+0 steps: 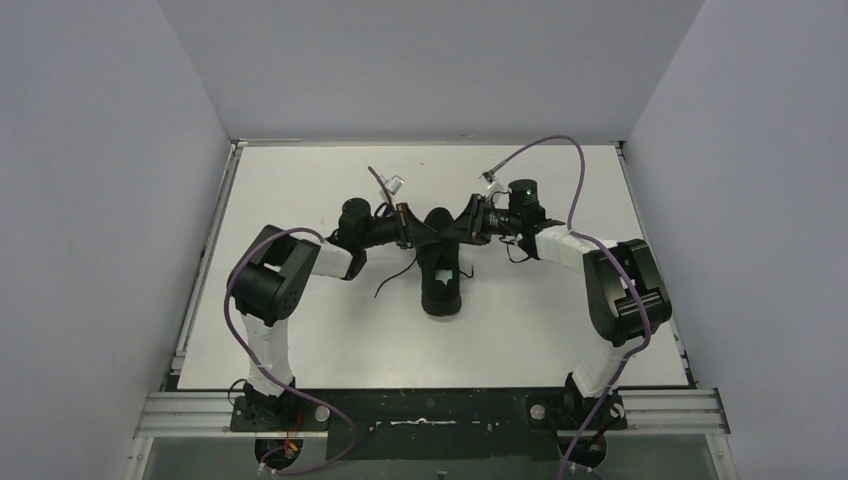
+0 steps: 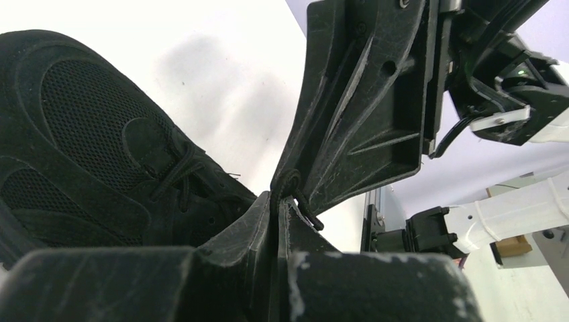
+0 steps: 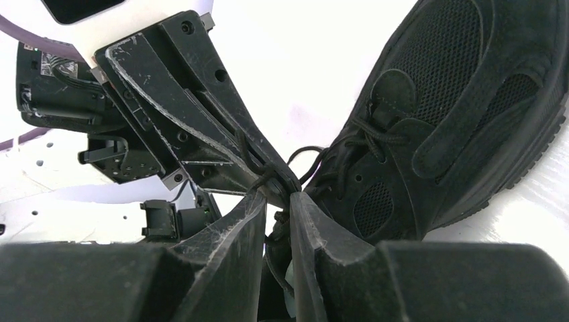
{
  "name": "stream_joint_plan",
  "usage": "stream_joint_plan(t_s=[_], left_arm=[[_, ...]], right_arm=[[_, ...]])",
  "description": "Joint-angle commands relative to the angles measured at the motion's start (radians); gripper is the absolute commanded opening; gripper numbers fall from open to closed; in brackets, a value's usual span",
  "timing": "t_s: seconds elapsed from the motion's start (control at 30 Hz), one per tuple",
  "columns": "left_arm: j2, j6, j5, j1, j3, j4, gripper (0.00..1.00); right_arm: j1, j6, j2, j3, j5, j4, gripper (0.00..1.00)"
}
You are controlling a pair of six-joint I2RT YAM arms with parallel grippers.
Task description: Tie the shoes
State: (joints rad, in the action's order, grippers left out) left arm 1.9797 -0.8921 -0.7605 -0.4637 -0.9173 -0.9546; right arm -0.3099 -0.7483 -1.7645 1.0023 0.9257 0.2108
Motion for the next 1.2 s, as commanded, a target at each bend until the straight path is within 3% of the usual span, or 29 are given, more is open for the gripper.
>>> stream_joint_plan(t_s=[0.0, 0.17, 0.33, 0.57, 0.67, 0.77, 0.87, 1.03, 1.17], left_arm=[[0.026, -0.065, 0.008, 0.015, -0.034, -0.152, 0.0], [0.036, -0.097, 0.01, 0.019, -0.027, -0.188, 0.0], [0.038, -0.105, 0.006, 0.019, -0.025, -0.198, 0.0], [0.051, -0.128, -0.002, 0.019, -0.028, -0.223, 0.0], [0.048, -0.128, -0.004, 0.019, -0.022, -0.228, 0.0], [0.045, -0.127, -0.012, 0.021, -0.018, -0.228, 0.0], [0.025, -0.109, -0.008, 0.027, 0.002, -0.221, 0.0], [-0.019, -0.073, -0.017, 0.063, 0.044, -0.211, 0.35], [0.009, -0.112, -0.048, 0.081, 0.022, -0.248, 0.5]], right_arm=[[0.003, -0.064, 0.001, -0.035, 0.034, 0.149, 0.24], [0.015, -0.078, 0.008, -0.066, 0.019, 0.17, 0.29], [0.011, -0.105, -0.015, -0.071, 0.021, 0.209, 0.24], [-0.005, -0.169, -0.047, -0.074, 0.021, 0.304, 0.24], [-0.006, -0.192, -0.05, -0.084, 0.018, 0.341, 0.18], [0.0, -0.189, -0.041, -0.092, 0.014, 0.348, 0.0], [0.017, -0.184, -0.022, -0.107, 0.004, 0.348, 0.0], [0.032, -0.148, -0.011, -0.102, 0.009, 0.302, 0.0], [0.031, -0.145, -0.009, -0.098, 0.007, 0.299, 0.0]])
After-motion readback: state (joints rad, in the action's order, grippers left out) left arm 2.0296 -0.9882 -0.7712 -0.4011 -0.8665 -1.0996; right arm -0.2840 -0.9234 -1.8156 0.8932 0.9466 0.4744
